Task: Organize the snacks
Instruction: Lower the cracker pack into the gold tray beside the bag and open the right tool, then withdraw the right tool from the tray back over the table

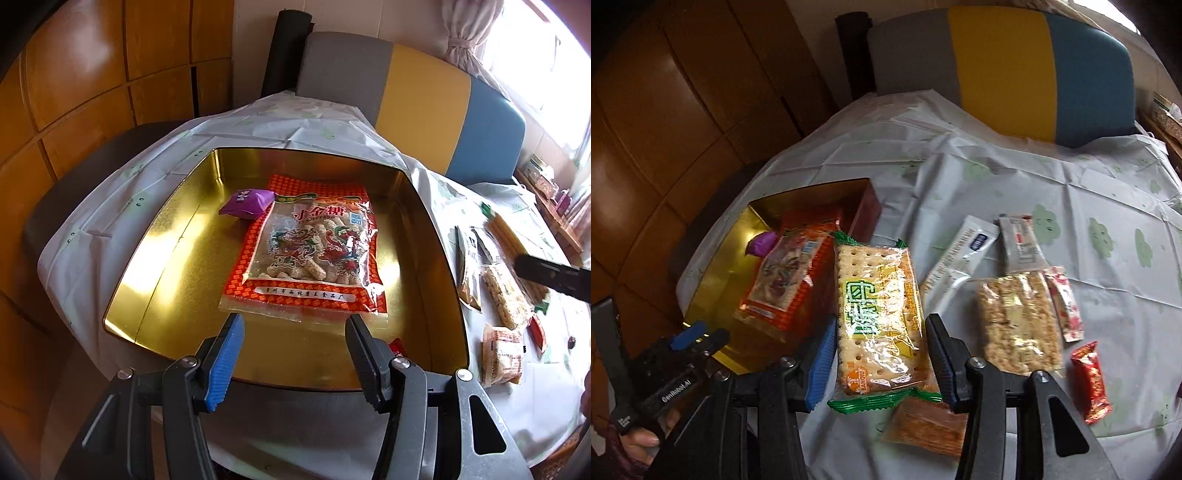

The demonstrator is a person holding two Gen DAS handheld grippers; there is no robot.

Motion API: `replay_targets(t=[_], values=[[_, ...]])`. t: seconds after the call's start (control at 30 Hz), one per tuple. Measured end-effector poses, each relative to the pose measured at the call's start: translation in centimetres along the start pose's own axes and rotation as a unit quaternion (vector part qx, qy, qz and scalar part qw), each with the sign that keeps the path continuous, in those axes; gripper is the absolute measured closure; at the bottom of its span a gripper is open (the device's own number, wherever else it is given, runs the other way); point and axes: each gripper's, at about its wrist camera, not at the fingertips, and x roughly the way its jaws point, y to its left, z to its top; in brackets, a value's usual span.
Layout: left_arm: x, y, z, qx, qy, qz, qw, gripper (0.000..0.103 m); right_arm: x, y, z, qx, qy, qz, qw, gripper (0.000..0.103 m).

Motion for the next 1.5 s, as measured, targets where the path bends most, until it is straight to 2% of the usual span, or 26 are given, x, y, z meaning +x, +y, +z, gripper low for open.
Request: replay_targets(t=[0.13,0.47,0.97,1.5], values=[[-0.2,0.4,-0.1,-0.002,-0.004,0.001,1.0,0.045,1.1,3.1,0.9,-0.01,0.003,0.019,1.0,0.054],[-0.1,1.2,-0.6,-0.007,-0.003,0.002,1.0,0.045,5.2,7.2,0.9,-0.042,0.033,0.009,0.999,0.053],[-0.3,1.0,-0.6,-0.005,-0.008,0.004,0.9999,0.045,4.4,5.9,-0.9,-0.044,0.031,-0.004,0.999,0.053],[-1.1,0.3,-0.5,0.007,-0.015,0.008,0.9998,0.045,1.8,4.7,-2.1,-0.083,-0.003,-0.041,0.996,0.053]])
